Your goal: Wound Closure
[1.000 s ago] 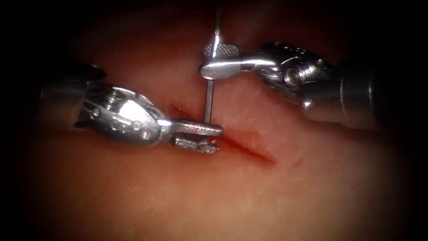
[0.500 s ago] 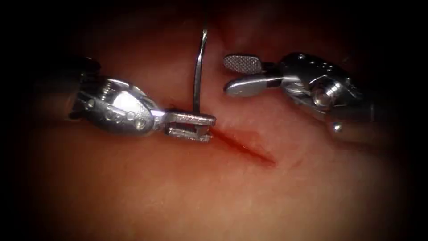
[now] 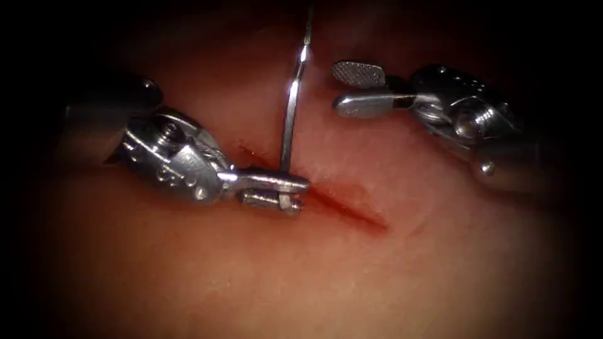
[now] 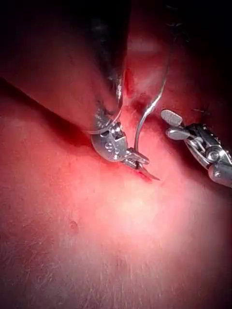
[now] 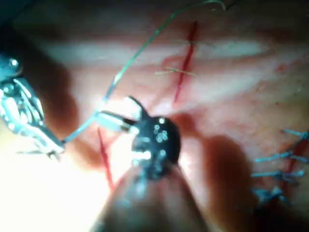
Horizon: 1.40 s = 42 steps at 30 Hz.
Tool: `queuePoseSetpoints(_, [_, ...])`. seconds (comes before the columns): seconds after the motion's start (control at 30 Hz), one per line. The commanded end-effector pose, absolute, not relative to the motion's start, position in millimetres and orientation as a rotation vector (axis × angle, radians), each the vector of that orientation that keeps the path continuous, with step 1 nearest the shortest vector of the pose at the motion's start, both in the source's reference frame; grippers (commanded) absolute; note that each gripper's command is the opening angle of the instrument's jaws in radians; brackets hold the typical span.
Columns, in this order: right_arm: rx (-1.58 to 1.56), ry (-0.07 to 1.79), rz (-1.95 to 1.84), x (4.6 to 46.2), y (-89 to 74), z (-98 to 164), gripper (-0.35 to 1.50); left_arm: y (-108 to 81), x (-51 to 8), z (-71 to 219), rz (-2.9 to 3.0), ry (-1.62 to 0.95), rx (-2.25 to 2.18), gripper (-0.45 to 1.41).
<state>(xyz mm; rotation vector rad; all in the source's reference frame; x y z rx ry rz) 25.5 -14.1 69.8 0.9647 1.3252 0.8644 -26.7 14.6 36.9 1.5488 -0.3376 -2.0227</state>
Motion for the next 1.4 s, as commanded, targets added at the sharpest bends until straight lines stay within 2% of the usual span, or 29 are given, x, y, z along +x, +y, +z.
queuePoseSetpoints(0.03, [0.975, 1.319, 0.876, 25.7, -14.0, 70.7, 1.23, 14.7, -26.8, 37.4, -1.989, -0.397, 1.541, -0.45])
queuePoseSetpoints(0.47, [1.019, 1.314, 0.905, 27.6, -15.1, 70.1, 1.23, 14.7, -26.4, 37.6, -1.957, -0.594, 1.413, -0.45])
queuePoseSetpoints(0.93, [0.983, 1.325, 0.939, 32.1, -15.3, 70.2, 1.18, 14.1, -27.0, 37.7, -1.971, -0.614, 1.386, -0.45])
queuePoseSetpoints(1.4, [0.973, 1.313, 0.943, 32.6, -15.2, 70.5, 1.18, 13.5, -27.9, 37.0, -1.956, -0.606, 1.4, -0.45])
